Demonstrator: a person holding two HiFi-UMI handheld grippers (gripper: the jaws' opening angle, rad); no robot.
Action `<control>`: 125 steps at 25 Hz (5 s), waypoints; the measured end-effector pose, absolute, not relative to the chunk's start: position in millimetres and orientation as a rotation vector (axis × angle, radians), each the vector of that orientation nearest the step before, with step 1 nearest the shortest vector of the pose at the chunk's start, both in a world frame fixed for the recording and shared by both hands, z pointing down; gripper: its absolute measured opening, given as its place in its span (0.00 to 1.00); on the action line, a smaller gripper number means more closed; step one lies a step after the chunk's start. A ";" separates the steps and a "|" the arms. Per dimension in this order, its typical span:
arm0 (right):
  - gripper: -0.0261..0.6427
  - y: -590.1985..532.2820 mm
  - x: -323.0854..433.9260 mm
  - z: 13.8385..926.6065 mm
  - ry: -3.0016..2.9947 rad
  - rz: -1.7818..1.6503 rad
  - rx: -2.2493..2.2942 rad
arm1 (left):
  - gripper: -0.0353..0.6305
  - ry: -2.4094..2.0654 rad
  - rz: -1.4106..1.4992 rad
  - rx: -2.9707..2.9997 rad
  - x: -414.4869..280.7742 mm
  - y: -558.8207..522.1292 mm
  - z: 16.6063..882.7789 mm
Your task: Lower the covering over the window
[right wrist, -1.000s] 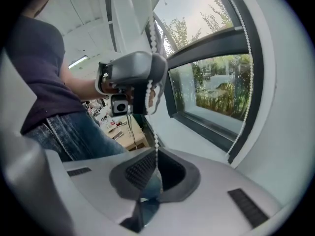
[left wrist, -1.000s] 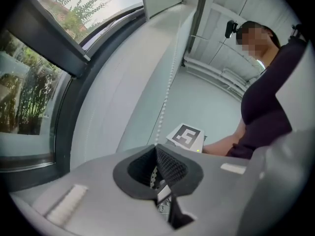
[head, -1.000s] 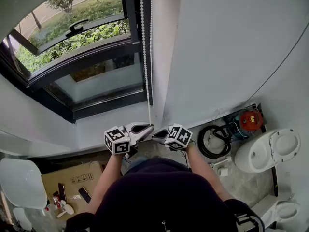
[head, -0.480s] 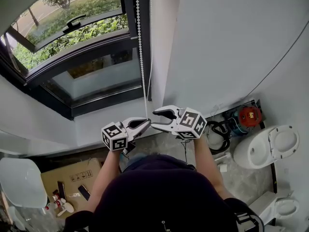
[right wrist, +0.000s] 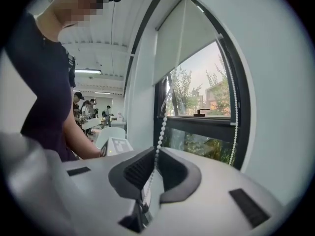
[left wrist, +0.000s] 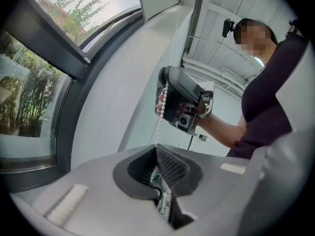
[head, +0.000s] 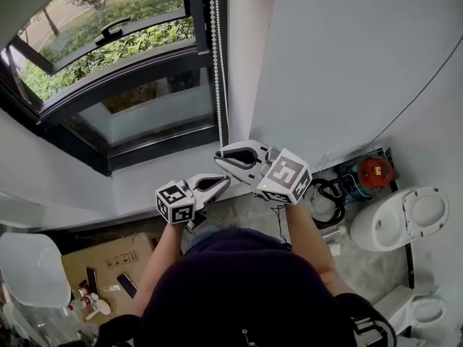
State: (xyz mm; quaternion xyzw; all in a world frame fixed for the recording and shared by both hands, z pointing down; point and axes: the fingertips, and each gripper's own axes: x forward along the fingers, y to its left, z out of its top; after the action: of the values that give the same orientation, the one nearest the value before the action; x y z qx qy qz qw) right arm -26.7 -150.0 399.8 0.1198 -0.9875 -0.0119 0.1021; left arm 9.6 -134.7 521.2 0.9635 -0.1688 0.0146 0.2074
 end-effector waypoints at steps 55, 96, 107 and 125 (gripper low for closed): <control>0.07 -146.8 -16.6 479.9 -2.900 0.324 0.302 | 0.22 -0.621 -0.216 2.870 -8.6 -172.8 353.3; 0.07 -149.7 -35.4 576.3 -2.682 0.407 0.378 | 0.09 -0.343 0.005 2.822 0.8 -169.2 439.8; 0.10 -135.7 -26.5 594.0 -2.694 0.504 0.456 | 0.09 -0.298 -0.028 2.809 -12.8 -159.3 467.8; 0.17 -165.1 -36.7 332.3 -2.987 -0.063 0.538 | 0.09 -0.173 -0.034 2.830 -1.9 -147.2 466.9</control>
State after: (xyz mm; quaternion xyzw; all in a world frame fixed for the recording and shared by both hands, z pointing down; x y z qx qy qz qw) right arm -36.7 -165.1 332.3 0.1769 -0.9826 -0.0206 0.0528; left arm -1.9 -147.2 466.9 0.9864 -0.0603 -0.0119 0.1527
